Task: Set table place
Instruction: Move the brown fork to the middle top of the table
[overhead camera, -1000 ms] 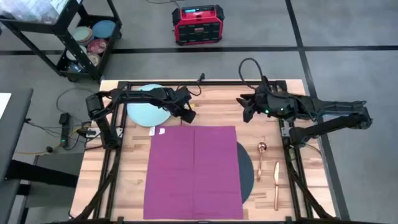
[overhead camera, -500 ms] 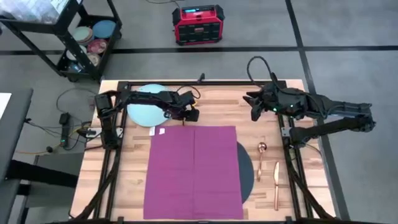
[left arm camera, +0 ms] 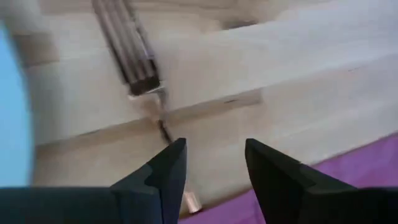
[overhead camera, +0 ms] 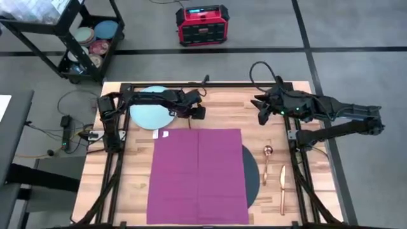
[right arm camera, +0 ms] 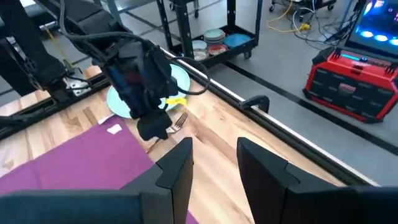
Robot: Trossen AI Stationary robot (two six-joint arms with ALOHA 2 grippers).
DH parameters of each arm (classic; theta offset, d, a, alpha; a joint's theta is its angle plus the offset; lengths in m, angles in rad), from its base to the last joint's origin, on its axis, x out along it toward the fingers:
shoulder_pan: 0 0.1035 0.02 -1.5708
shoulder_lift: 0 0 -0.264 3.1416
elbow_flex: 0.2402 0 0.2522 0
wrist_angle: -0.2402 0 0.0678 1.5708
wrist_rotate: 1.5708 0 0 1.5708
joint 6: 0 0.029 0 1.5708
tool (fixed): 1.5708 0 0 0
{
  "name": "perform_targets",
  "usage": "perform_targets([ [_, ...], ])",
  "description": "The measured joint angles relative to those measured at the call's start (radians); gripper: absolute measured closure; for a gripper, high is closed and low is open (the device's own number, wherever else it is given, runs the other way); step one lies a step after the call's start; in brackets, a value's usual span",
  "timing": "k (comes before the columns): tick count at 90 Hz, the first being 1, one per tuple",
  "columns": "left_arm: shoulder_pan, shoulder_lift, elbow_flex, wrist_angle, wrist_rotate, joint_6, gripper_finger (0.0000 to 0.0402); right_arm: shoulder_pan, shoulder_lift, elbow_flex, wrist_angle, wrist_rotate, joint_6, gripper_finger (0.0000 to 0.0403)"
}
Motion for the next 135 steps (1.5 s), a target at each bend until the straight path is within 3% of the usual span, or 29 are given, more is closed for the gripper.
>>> perform_targets([
  [22, 0.003, 0.022, -0.027, -0.049, -0.016, 0.001, 0.0254, 0.000, 0.000, 0.000, -0.014, 0.001, -0.011, 0.0289],
  [43, 0.000, 0.073, -0.022, 0.009, -0.033, -0.007, 0.0262, 0.000, 0.000, 0.000, -0.019, 0.001, -0.011, 0.0289],
  [51, -0.003, 0.087, -0.022, 0.011, -0.041, -0.011, 0.0289, 0.000, 0.000, 0.000, -0.025, 0.001, -0.010, 0.0289],
  [63, -0.002, 0.093, -0.022, 0.021, -0.049, -0.002, 0.0375, 0.000, -0.002, 0.000, -0.040, 0.001, -0.001, 0.0289],
  [68, 0.001, 0.093, -0.022, 0.030, -0.049, 0.002, 0.0390, 0.000, -0.001, 0.000, -0.042, 0.001, -0.001, 0.0289],
  [100, 0.019, 0.106, 0.099, 0.002, -0.095, 0.139, 0.0400, -0.027, -0.001, 0.000, -0.051, 0.005, -0.001, 0.0289],
  [121, 0.033, 0.100, 0.251, -0.191, -0.133, 0.274, 0.0401, -0.061, -0.001, 0.000, -0.051, 0.003, -0.007, 0.0289],
  [135, 0.064, 0.082, 0.284, -0.320, -0.210, 0.348, 0.0401, -0.067, -0.001, 0.000, -0.051, 0.003, -0.007, 0.0289],
])
